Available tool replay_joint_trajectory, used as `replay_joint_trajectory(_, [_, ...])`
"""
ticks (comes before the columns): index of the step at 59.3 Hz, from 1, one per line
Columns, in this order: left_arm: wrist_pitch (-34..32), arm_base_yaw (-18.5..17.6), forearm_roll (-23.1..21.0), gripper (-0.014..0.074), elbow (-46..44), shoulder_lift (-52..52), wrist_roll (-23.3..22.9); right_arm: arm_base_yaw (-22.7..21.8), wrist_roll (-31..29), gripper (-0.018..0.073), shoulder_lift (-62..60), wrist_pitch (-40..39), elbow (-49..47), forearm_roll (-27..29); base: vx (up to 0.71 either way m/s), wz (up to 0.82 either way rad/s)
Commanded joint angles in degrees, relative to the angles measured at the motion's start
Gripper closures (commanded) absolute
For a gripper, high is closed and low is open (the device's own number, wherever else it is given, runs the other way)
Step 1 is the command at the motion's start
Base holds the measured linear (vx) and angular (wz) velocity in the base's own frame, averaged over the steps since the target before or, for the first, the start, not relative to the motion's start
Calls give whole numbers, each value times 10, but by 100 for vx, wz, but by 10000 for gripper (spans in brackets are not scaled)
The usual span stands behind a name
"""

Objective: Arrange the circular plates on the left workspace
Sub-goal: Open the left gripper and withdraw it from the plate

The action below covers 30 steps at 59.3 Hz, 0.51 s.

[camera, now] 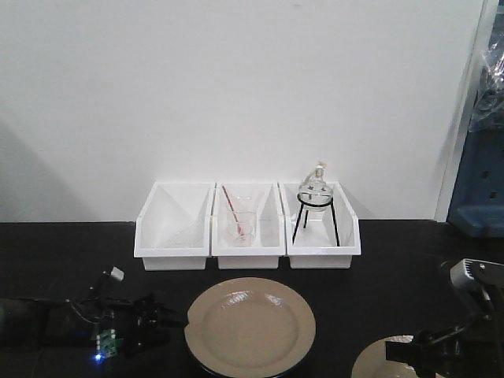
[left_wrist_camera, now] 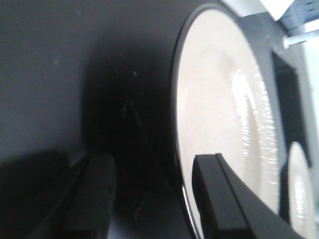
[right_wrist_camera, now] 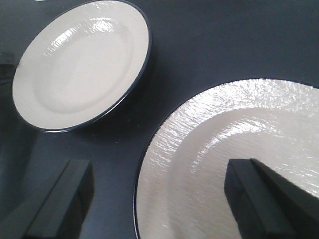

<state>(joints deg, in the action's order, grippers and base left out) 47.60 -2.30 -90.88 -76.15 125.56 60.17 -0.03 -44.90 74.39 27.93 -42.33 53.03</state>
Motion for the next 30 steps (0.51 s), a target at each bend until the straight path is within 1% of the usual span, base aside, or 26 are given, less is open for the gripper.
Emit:
replay_joint_trajectory(1, [78, 22, -25, 120, -15, -38, -2, -2, -6, -20, -13, -15, -19, 13, 0, 0])
replay_joint_trajectory(6, [124, 42, -25, 141, -15, -38, -2, -2, -6, -20, -13, -15, -19, 13, 0, 0])
replay_joint_trajectory(10, [169, 60, -25, 175, -15, -38, -3, -3, -6, -20, -13, -15, -19, 11, 0, 0])
replay_joint_trajectory(14, [212, 80, -25, 230, -15, -38, -3, -3, -4, -20, -13, -16, -19, 8, 0, 0])
replay_joint_trajectory(17, [244, 92, -25, 275, -15, -38, -4, -6, 12, -20, -13, -16, -19, 9, 0, 0])
replay_joint_trajectory(18, [244, 98, -23, 302, -15, -39, -6, -8, 18, -20, -13, -15, -19, 9, 0, 0])
replay_joint_trajectory(20, [244, 104, -12, 341, -15, -45, -12, -16, 39, -20, -13, -12, -19, 10, 0, 0])
replay_joint_trajectory(23, [244, 114, 21, 417, -15, -55, -15, -34, 61, -20, -13, -5, -19, 10, 0, 0])
replay_joint_trajectory(28, [244, 127, 73, 564, -15, -80, -9, -90, 81, -20, -13, 29, -19, 10, 0, 0])
replay_joint_trajectory(30, [243, 132, 95, 606, -15, -92, -2, -112, 82, -20, -13, 43, -19, 10, 0, 0])
